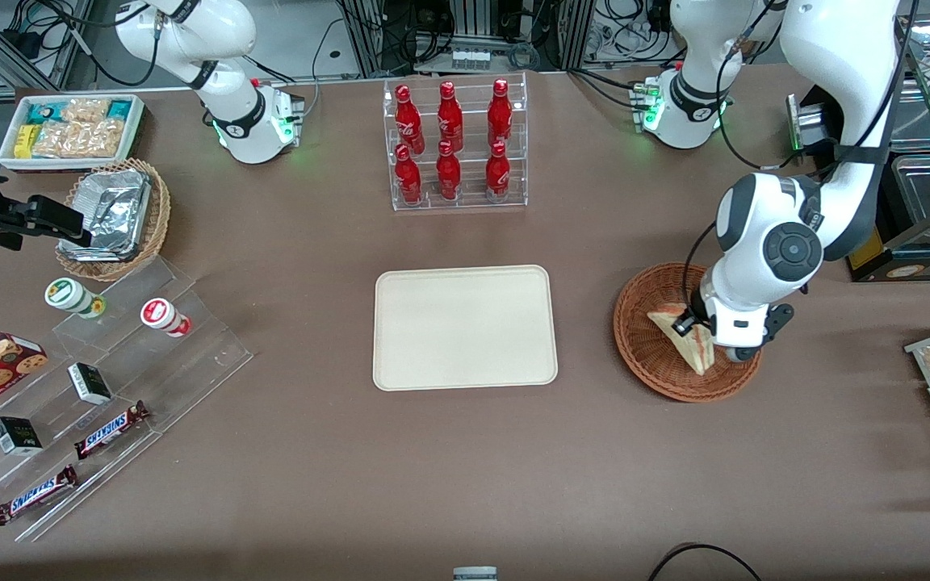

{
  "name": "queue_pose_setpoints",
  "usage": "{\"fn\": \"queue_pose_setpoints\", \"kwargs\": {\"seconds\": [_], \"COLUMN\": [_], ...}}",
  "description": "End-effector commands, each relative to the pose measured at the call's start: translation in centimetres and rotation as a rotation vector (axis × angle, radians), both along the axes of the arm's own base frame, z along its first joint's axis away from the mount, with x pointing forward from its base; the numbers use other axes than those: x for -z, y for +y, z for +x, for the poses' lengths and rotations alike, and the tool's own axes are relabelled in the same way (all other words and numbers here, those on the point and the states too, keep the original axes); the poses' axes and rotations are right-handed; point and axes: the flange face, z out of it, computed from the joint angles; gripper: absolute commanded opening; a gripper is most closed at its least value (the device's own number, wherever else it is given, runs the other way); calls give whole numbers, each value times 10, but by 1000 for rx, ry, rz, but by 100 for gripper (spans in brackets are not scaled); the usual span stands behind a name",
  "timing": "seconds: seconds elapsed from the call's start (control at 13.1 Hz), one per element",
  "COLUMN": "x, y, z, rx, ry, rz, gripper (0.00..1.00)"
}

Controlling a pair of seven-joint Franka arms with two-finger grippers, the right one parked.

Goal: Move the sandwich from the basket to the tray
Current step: 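Lift the sandwich and carry it with the left gripper over the cream tray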

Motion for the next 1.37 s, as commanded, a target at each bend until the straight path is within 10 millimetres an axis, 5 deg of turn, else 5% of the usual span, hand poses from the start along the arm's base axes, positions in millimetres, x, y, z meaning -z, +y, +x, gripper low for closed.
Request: {"fn": "queue_pose_setpoints", "kwargs": {"seconds": [0.0,0.38,0.84,1.3], "x": [-18,-26,9,47], "y": [-43,-176,-321,-410], "z": [-6,-40,-52,-66], "rx": [130,387,475,402], "ry": [6,-28,20,12], "rz": [-12,-21,42,36], "gripper": [0,0,0,0]}}
